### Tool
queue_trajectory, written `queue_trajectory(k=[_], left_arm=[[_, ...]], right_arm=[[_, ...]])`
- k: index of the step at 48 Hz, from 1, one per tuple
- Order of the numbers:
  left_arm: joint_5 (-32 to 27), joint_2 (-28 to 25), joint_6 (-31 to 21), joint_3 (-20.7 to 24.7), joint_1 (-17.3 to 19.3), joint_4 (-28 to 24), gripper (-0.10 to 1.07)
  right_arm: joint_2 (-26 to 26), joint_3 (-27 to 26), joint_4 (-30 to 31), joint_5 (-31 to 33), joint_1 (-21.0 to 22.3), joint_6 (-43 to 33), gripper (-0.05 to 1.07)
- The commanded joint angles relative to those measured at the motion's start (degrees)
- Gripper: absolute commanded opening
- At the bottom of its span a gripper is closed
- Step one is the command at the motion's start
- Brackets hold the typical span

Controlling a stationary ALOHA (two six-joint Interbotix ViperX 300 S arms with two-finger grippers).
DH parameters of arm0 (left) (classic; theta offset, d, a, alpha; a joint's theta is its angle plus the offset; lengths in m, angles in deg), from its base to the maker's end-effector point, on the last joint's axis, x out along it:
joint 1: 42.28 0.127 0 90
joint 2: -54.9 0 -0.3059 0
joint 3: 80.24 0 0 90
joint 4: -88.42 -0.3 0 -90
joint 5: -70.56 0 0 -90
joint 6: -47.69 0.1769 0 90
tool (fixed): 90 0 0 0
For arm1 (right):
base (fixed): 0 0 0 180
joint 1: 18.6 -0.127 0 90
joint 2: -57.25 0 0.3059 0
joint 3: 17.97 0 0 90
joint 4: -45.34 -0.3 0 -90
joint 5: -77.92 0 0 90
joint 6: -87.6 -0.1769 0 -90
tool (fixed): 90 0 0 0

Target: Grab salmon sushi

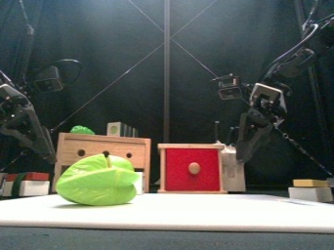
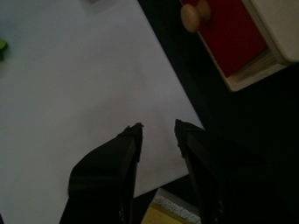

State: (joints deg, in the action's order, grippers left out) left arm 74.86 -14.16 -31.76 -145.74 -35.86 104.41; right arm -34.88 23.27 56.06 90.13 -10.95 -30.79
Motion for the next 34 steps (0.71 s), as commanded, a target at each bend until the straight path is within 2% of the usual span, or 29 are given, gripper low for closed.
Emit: queue_trajectory(k=[1, 9, 16, 29, 34], left_arm=[[-1.1, 0.3, -0.1, 1.3, -1.6, 0.0, 0.86], [-5.2, 0.3, 0.2, 2.6, -4.2, -0.6, 0.86], [-11.8, 0.3, 0.3, 3.9, -4.2, -4.0, 0.86], [-18.7, 0.4, 0.1, 7.1, -4.4, -11.1, 0.86], [-21.2, 0.2, 0.1, 8.3, -4.3, -11.7, 0.87]], right_arm=[[-0.7, -1.1, 0.1, -0.3, -0.3, 0.0, 0.75], [-0.7, -1.4, 0.1, -0.3, -0.4, 0.0, 0.75], [-0.6, -1.5, 0.0, -0.3, -0.4, 0.0, 0.75], [-0.3, -2.1, 0.1, -0.3, -0.4, 0.0, 0.75], [0.0, -2.2, 0.1, -0.3, -0.4, 0.1, 0.75]])
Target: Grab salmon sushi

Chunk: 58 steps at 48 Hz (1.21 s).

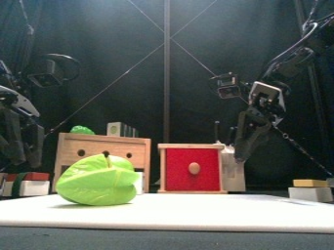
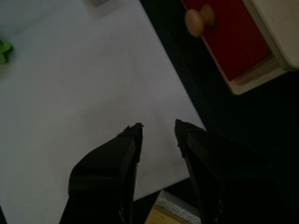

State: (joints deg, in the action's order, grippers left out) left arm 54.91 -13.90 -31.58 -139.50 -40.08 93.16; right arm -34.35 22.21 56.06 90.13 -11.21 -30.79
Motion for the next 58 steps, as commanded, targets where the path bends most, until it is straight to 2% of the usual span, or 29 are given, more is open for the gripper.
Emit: queue_trajectory(k=[1, 15, 37, 44, 58], left_arm=[[-1.8, -0.1, -0.1, 2.3, -0.2, -0.5, 0.87], [-3.8, -3.7, 0.3, 3.4, -0.2, -2.2, 1.01], [-3.7, -12.7, 0.3, 4.4, -0.2, -3.3, 1.0], [-3.7, -14.4, 0.3, 4.7, -0.2, -3.3, 0.94], [-3.4, -14.9, 0.2, 4.7, -0.3, -3.3, 0.66]], right_arm=[[-0.4, -1.1, 0.2, -0.3, -0.1, 0.1, 0.75], [0.6, -1.8, 0.4, -0.3, -0.1, 0.1, 0.75], [0.8, -2.0, 0.4, -0.3, -0.2, 0.1, 0.75], [0.8, -1.9, 0.4, -0.3, -0.2, 0.1, 0.75], [0.8, -1.9, 0.4, -0.2, -0.2, 0.1, 0.75]])
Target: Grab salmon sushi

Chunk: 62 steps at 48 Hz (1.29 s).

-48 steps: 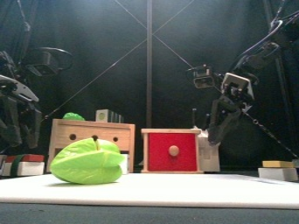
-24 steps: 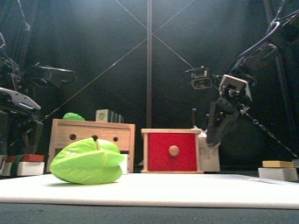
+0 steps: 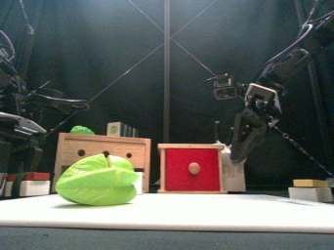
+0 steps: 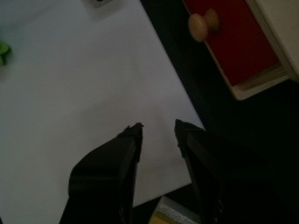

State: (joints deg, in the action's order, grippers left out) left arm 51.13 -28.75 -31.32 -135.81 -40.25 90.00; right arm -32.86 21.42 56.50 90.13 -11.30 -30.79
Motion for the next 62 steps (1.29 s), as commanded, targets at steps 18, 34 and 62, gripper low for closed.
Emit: queue_trajectory(k=[18, 34, 62], left_arm=[[0.4, 2.5, -0.3, 4.3, -0.3, -0.1, 0.6], [-0.1, 11.0, -0.4, 4.2, -1.1, 0.0, 0.59], [9.9, 15.9, -0.3, 2.5, -1.2, -2.5, 0.59]], right_arm=[[-0.7, -1.1, 0.0, -0.3, -0.1, 0.0, 0.75], [-0.7, -1.2, 0.0, -0.2, -0.1, 0.0, 0.75], [-1.2, -3.3, -4.0, -0.6, -0.2, -0.8, 0.75]])
